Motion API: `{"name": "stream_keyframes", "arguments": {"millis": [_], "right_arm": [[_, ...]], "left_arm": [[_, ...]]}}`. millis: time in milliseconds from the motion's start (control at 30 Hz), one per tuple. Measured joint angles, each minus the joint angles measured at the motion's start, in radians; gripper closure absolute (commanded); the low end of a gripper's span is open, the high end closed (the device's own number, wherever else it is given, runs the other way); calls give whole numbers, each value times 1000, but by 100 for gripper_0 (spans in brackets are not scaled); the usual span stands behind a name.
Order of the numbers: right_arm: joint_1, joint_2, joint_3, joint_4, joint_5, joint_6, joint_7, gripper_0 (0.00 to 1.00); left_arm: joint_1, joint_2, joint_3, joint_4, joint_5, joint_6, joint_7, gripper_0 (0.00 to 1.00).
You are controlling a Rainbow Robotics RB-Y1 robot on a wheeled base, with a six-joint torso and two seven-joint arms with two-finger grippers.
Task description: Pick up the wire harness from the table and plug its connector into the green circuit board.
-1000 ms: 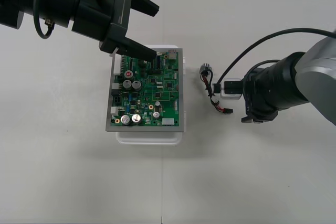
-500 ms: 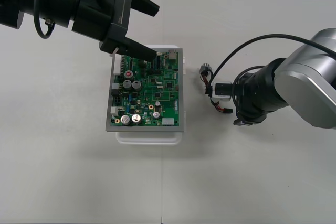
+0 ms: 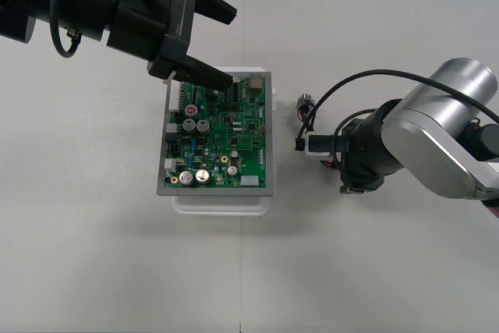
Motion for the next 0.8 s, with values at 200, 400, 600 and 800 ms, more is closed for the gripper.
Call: {"name": "stream_keyframes", "arguments": {"millis": [200,400,600,800], "right_arm": [[0,11,8,7,0,0,0,0],[0,11,17,7,6,0,0,0],[-1,11,20,28,12,0,0,0],[-6,11,20,41,10,0,0,0]], "left_arm": [[0,0,0,0,0,0,0,0],[0,0,0,0,0,0,0,0],[0,0,0,0,0,0,0,0],[0,0,0,0,0,0,0,0]]}}
